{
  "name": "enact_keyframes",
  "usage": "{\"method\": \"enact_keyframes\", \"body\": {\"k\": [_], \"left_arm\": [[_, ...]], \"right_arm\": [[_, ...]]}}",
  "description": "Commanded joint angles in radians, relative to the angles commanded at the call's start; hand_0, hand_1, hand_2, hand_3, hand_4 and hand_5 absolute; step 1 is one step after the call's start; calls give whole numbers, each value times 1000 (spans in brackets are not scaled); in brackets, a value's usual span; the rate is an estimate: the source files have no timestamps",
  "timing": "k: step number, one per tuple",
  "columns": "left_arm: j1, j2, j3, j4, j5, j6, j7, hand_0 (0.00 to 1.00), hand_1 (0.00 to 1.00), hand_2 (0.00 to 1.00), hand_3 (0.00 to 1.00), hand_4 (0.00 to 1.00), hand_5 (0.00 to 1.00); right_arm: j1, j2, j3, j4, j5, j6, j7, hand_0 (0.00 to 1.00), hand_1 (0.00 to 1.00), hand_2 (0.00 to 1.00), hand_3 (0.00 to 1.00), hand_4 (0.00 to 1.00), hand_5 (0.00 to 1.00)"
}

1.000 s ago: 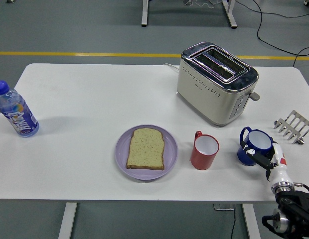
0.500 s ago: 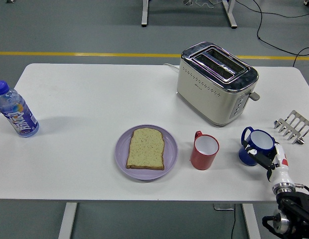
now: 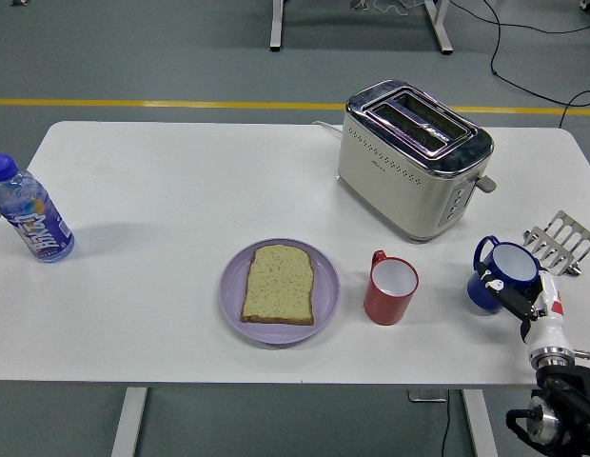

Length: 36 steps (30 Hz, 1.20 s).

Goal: Pick up the cup,pour liquid into bread,place the cup on the desk

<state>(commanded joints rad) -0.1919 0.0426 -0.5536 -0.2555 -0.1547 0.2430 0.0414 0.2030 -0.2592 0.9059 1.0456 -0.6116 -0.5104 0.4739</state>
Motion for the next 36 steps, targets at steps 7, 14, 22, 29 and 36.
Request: {"method": "enact_keyframes", "body": {"k": [7,14,22,29,36], "left_arm": [[-4,0,13,0,-24,-2,-7,690,756,773,611,396,998],[-6,1,16,0,-28,-2,-8,690,756,773,611,396,998],[-7,2,20,1,-33,-4,-10,690,756,773,611,396,998],[-8,1,21,2,-36,-4,-11,690,756,773,611,396,998],[-10,2,19,2,-33,-5,-10,690,756,773,611,396,998]], "right_arm": [[-12,-5,57,38,-58,6,-11,491,478,549,678,767,35],[-11,-26,98,90,-125,14,-47,458,455,543,663,761,34],[-18,-57,147,181,-177,7,-112,419,438,550,591,747,27],[-24,-85,179,286,-251,7,-229,394,430,547,569,746,34],[-13,-104,178,379,-292,-5,-360,395,428,545,571,748,30]]}}
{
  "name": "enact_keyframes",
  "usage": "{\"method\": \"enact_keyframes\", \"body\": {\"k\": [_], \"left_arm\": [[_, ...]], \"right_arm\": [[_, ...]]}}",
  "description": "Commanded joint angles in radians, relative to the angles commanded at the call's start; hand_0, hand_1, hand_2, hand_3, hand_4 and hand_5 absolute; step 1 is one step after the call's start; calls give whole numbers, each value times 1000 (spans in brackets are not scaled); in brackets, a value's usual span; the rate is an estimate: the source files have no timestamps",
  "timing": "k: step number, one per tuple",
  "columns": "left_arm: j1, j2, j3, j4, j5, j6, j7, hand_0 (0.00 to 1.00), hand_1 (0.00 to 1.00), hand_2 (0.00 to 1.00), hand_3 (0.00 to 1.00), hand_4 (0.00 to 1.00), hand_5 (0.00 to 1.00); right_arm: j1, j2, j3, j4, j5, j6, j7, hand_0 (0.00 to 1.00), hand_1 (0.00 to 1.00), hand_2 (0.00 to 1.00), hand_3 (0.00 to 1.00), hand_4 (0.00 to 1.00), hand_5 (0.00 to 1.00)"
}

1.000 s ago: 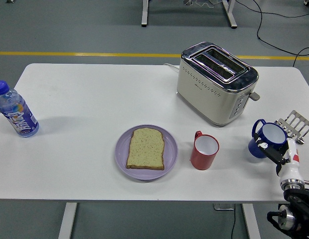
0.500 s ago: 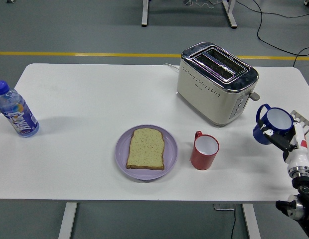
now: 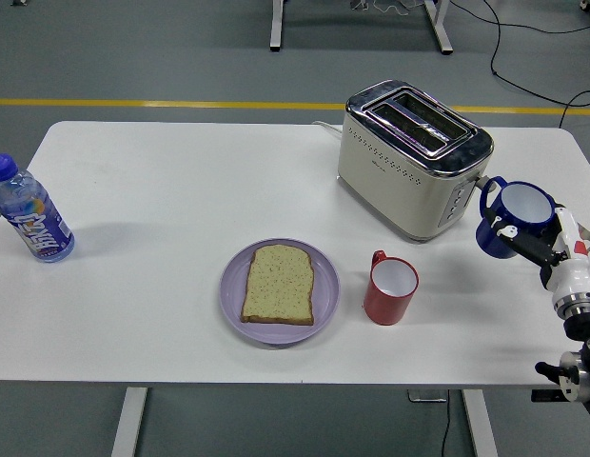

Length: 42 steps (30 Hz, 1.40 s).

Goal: Pick up the cup,pour liquid into bread,place the cup on the desk

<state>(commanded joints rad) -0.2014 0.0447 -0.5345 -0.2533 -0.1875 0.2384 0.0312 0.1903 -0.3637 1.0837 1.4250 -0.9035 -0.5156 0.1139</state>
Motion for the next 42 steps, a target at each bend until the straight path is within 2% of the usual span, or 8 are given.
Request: {"method": "enact_keyframes", "body": {"k": [5,9,19,31,42], "left_arm": [[-1,1,2,0,-3,-1,-2,690,756,773,611,396,998],[-2,3,3,0,-5,-2,-3,690,756,773,611,396,998],[-2,2,-1,0,-1,1,0,690,756,773,611,396,998],[1,2,-17,-1,24,6,7,690,756,773,611,396,998],[3,3,-21,-2,32,7,10,690,756,773,611,396,998]], "right_arm": [[21,-14,-13,71,-10,-14,-82,397,430,545,572,745,26],[44,-20,-30,103,-3,-19,-124,397,430,545,572,745,26],[112,-32,-93,143,-2,-13,-197,407,431,547,566,737,2],[223,-14,-206,158,7,-2,-237,401,428,544,565,740,2],[319,36,-293,125,17,-2,-247,399,425,542,564,742,2]]}}
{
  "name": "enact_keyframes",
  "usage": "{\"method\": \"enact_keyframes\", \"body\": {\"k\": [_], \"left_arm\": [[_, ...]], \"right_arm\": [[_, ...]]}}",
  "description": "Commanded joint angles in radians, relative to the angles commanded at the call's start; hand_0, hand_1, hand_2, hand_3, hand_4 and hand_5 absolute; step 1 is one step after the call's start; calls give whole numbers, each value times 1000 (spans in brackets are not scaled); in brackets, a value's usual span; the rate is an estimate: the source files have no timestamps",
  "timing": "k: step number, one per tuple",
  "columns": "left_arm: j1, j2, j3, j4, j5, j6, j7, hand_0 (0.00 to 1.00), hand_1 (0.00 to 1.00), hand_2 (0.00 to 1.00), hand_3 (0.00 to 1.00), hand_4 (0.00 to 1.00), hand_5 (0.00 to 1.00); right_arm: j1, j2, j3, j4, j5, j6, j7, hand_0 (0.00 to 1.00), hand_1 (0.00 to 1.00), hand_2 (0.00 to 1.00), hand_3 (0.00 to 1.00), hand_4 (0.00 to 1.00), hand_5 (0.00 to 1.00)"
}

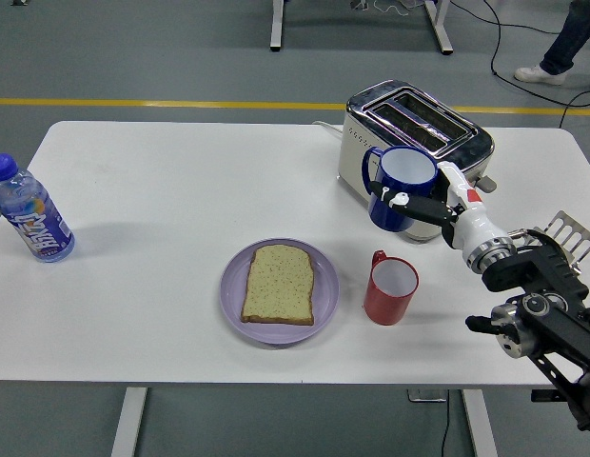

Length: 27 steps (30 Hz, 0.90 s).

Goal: Pick up the cup,pour liquid into bread,place the cup on the desk

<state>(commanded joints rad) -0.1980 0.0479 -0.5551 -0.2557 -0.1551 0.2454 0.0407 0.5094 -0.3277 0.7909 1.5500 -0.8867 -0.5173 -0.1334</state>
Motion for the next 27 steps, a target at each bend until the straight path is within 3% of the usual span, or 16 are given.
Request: {"method": "enact_keyframes", "body": {"k": [16,27], "left_arm": [[-2,3,15,0,-24,-3,-8,690,756,773,611,396,998],[-3,4,18,0,-32,-2,-10,690,756,773,611,396,998]], "right_arm": [[138,90,-132,-109,-20,5,6,384,416,541,563,745,2],[205,158,-214,-243,-103,13,18,382,416,541,563,746,2]]}}
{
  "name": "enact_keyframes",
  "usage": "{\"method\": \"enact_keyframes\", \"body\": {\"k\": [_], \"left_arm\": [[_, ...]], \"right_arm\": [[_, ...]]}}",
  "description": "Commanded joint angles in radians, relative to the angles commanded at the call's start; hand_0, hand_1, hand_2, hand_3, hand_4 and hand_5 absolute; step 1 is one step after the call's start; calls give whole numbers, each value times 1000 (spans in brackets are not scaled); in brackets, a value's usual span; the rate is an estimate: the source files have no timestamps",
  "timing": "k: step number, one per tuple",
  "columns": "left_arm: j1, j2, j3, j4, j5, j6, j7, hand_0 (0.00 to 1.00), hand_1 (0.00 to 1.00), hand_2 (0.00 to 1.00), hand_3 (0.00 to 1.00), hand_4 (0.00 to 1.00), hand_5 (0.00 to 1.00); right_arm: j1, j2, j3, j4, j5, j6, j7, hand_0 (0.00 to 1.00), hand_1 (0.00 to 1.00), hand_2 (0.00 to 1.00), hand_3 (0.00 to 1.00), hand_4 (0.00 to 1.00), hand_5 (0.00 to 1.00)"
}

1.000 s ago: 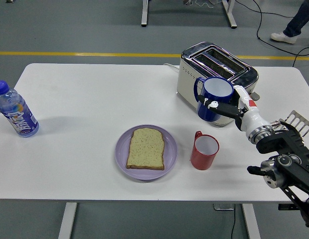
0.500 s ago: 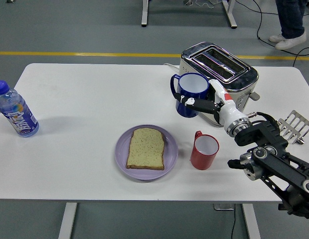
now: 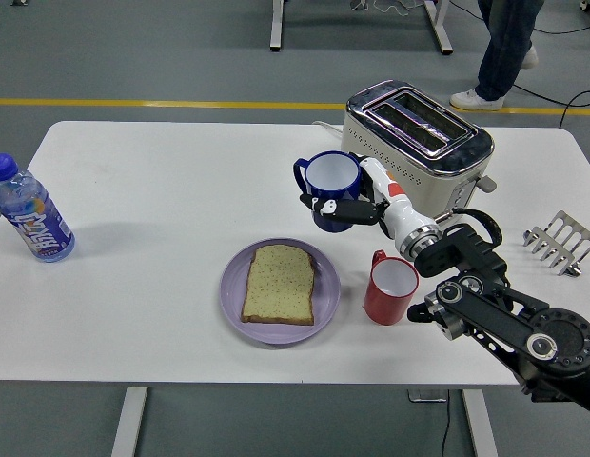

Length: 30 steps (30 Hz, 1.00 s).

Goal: Pick up the cup,pour liquid into bread,place the cup on the desk

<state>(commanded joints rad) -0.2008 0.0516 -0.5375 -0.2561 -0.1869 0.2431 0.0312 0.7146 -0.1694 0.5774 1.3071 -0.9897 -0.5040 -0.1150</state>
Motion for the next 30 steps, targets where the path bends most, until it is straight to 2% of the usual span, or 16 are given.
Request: {"method": "enact_keyframes", "body": {"k": [3,9,30], "left_arm": [[0,0,-1,0,2,1,1,690,756,773,611,396,998],[-2,1,1,-1,-2,1,-1,690,756,773,611,396,998],[-4,2,-6,-2,9,7,2,690,756,773,611,396,998]], "right_arm": [[14,25,-6,-30,-13,5,-8,381,415,540,562,746,2],[25,45,-7,-61,-83,13,-12,382,412,540,562,745,2],[55,31,-62,-104,-398,5,52,377,411,539,563,738,2]]}}
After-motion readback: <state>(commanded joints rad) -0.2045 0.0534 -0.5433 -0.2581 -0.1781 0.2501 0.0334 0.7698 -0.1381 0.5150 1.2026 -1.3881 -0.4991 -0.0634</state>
